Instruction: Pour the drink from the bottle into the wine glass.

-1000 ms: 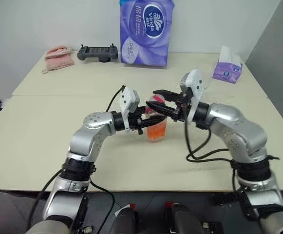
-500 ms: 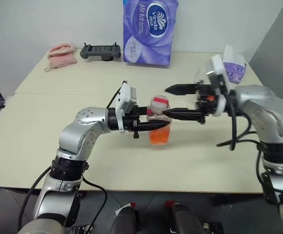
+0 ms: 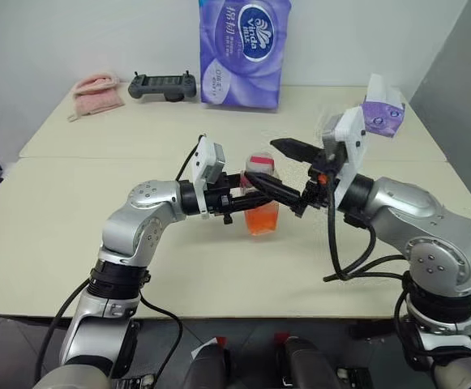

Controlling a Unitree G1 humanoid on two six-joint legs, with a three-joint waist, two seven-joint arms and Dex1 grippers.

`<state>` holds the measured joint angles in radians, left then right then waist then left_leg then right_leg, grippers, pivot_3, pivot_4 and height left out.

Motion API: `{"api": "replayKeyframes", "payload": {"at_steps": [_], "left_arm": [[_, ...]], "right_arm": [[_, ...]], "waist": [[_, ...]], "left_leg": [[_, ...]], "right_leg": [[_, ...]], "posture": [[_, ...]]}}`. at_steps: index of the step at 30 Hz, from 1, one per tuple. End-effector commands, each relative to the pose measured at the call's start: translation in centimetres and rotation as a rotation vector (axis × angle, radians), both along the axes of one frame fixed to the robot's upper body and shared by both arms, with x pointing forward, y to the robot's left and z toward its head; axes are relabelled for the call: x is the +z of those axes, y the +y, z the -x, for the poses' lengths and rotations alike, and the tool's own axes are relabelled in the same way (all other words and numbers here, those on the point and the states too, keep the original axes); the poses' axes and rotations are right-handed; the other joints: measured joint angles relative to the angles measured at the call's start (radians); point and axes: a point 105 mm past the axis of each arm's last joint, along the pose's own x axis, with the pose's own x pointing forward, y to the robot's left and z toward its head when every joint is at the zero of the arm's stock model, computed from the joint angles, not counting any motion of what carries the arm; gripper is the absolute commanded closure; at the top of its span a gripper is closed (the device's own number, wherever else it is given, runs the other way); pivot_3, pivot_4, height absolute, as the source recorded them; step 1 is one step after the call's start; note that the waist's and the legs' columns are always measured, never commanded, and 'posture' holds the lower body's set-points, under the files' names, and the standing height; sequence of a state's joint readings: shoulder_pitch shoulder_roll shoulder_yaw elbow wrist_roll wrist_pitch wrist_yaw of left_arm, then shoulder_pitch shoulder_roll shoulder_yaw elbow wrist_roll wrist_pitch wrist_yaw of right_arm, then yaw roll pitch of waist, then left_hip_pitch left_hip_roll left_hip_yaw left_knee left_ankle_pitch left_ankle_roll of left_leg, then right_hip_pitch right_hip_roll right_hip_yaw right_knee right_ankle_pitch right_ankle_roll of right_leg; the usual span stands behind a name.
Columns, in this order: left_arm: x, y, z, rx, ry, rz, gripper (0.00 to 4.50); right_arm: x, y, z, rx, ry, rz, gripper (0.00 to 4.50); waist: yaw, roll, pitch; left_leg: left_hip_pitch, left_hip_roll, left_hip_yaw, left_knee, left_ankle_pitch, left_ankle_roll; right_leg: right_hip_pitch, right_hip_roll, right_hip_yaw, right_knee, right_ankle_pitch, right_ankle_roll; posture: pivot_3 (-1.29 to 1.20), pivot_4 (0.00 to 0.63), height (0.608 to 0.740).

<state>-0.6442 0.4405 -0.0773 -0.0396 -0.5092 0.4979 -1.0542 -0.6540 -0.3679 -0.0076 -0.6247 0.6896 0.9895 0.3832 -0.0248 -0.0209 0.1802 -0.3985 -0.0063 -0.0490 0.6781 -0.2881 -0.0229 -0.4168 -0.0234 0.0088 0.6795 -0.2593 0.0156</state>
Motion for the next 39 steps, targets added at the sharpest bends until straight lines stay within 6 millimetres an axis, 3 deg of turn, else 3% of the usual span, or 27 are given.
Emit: {"api": "replayKeyframes", "payload": {"at_steps": [1,11,14,19,20,26,33,37,38,39], "left_arm": [[1.8,-0.7,0.4,-0.039,-0.075,0.020,2.68],[1.7,-0.8,0.7,-0.042,-0.075,0.022,2.68],[1.6,-0.6,0.7,-0.033,-0.073,0.022,2.68],[1.6,-0.5,0.7,-0.026,-0.073,0.022,2.68],[1.5,-0.5,0.8,-0.024,-0.071,0.023,2.68],[1.2,-0.8,1.5,-0.066,-0.054,0.017,2.68],[2.2,-1.9,4.2,-0.283,-0.062,-0.002,2.68],[2.3,-1.8,3.6,-0.269,-0.075,-0.016,2.68],[2.2,-1.6,3.2,-0.247,-0.075,-0.018,2.68],[2.1,-1.4,3.0,-0.234,-0.075,-0.020,2.68]], "right_arm": [[0.8,0.3,0.4,0.003,-0.050,-0.002,0.23],[0.7,0.4,0.0,0.018,-0.047,0.004,0.23],[0.9,0.5,0.0,0.039,-0.043,-0.011,0.76],[1.1,0.6,0.2,0.061,-0.033,-0.033,2.51],[1.1,0.6,0.2,0.064,-0.031,-0.034,2.69],[0.8,0.4,-0.1,0.137,-0.043,0.020,2.68],[0.8,-0.5,-2.6,0.427,-0.128,0.236,2.68],[1.9,-0.9,-3.5,0.460,-0.088,0.227,2.68],[1.9,-1.6,-3.3,0.457,-0.067,0.225,1.98],[1.9,-2.0,-3.2,0.455,-0.053,0.225,1.78]], "waist": [[-0.001,0.000,0.000],[-0.003,0.000,0.000],[-0.003,0.000,0.000],[-0.004,0.000,0.000],[-0.003,0.000,0.000],[-0.003,0.000,0.000],[-0.006,0.000,0.000],[-0.006,0.000,0.000],[-0.006,0.000,0.000],[0.000,0.000,0.000]], "left_leg": [[0.000,0.000,0.000,0.000,0.000,0.000],[0.000,0.001,0.000,0.000,0.000,0.000],[0.000,0.001,0.000,0.000,0.000,0.000],[0.000,0.001,0.000,0.000,0.000,0.000],[0.000,0.001,0.000,0.000,0.000,0.000],[0.000,0.001,0.000,0.000,0.000,0.000],[0.001,0.001,0.001,0.000,0.000,0.001],[0.000,0.002,0.001,0.000,0.000,0.001],[0.000,0.002,0.001,0.000,0.000,0.001],[0.000,0.001,0.001,0.000,0.000,0.000]], "right_leg": [[0.000,0.000,0.000,0.000,0.000,0.000],[0.000,0.001,0.000,0.001,0.000,0.000],[0.000,0.001,0.000,0.001,0.000,0.000],[0.000,0.001,0.000,0.001,0.000,0.000],[0.000,0.001,0.000,0.001,0.000,0.000],[0.000,0.001,0.001,0.001,0.000,0.000],[0.000,0.002,0.000,0.000,0.000,0.000],[-0.001,0.002,0.000,0.000,0.000,0.000],[-0.002,0.002,0.000,0.001,0.000,0.000],[-0.002,0.001,0.001,0.000,0.000,0.000]], "posture": [[0.00,0.150,0.740],[0.00,0.150,0.740],[0.00,0.150,0.740],[0.00,0.150,0.740],[0.00,0.150,0.740],[0.00,0.150,0.740],[0.00,0.150,0.740],[0.00,0.150,0.740],[0.00,0.150,0.740],[0.00,0.150,0.740]]}}
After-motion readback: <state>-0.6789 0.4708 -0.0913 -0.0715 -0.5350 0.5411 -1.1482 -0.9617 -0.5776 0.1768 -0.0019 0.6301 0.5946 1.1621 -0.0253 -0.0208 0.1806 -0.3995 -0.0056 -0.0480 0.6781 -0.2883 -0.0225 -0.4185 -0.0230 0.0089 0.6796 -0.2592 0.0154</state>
